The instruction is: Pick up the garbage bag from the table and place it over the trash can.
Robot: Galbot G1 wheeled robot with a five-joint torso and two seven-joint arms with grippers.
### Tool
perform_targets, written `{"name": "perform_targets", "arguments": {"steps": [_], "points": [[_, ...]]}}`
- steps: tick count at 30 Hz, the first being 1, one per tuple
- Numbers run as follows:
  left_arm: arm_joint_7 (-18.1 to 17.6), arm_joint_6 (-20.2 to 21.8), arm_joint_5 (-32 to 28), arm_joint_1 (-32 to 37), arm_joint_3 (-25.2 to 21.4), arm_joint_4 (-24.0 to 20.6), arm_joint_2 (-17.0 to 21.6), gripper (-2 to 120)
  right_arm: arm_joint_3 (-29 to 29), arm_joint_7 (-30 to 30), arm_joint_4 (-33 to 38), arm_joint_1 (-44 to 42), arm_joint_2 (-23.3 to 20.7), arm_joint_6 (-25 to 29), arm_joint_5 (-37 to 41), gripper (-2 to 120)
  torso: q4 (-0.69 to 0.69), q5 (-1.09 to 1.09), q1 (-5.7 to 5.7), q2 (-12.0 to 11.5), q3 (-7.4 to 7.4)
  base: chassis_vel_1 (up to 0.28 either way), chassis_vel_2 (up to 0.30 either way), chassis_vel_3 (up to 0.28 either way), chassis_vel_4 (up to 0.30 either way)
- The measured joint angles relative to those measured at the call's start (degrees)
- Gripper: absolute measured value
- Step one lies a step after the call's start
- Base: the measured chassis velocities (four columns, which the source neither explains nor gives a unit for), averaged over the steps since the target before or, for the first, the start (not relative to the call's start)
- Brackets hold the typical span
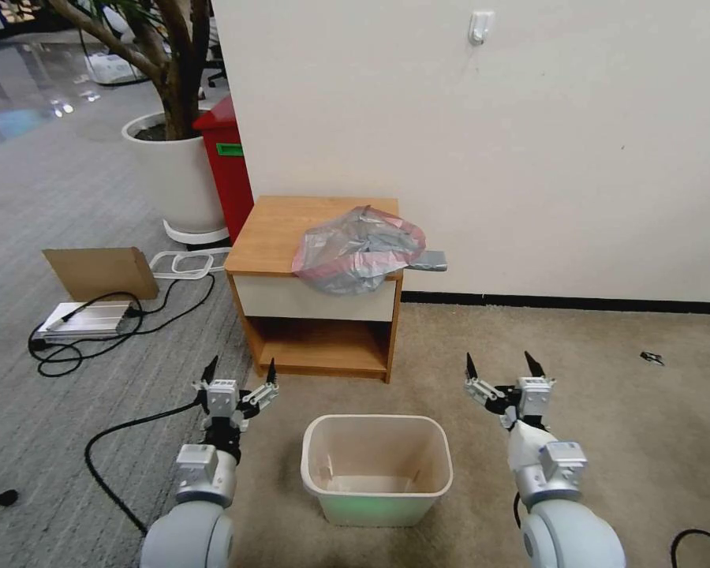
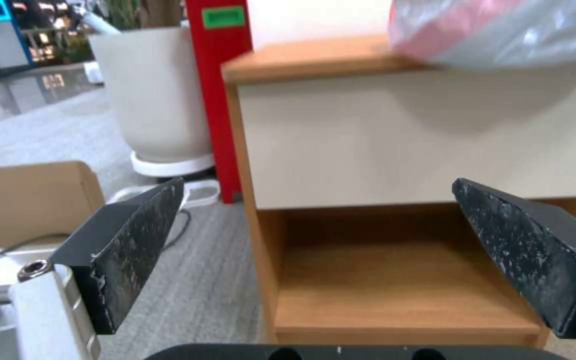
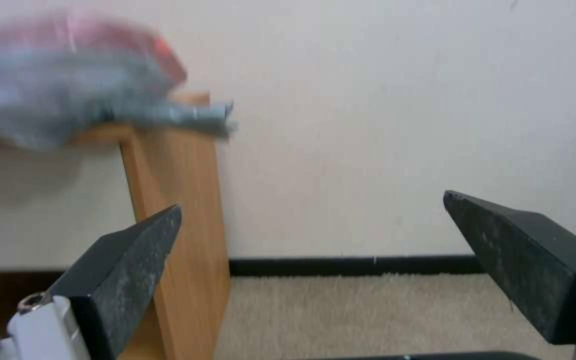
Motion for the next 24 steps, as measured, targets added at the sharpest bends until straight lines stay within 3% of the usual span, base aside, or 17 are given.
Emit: {"name": "perform_targets", "arguments": {"steps": [8, 12, 20, 24], "points": [[-0.1, 3.0, 0.7, 8.0, -1.3, -12.5, -0.6, 100, 0.7, 1.8, 13.3, -7.6, 2.6, -1.8, 2.3, 100, -0.02, -0.02, 0.0, 0.0, -0.01, 0.0, 0.0, 0.0, 0.0], [-0.2, 4.1, 1.0, 11.2, -1.8, -17.4, -0.9, 100, -0.3, 2.2, 13.7, -8.8, 2.4, -2.6, 4.1, 100, 0.0, 0.03, 0.0, 0.0, -0.01, 0.0, 0.0, 0.0, 0.0], [0.9, 8.7, 0.5, 12.1, -4.9, -18.4, 0.9, 100, -0.1, 2.2, 11.7, -7.2, 0.7, -2.9, 6.8, 100, -0.01, -0.01, 0.0, 0.0, -0.01, 0.0, 0.0, 0.0, 0.0], [0.9, 9.4, 0.0, 11.2, -5.2, -18.4, 1.2, 100, 0.0, 1.9, 10.5, -4.6, -1.3, -4.6, 13.7, 100, 0.0, 0.0, 0.0, 0.0, 0.0, 0.0, 0.0, 0.0, 0.0]]}}
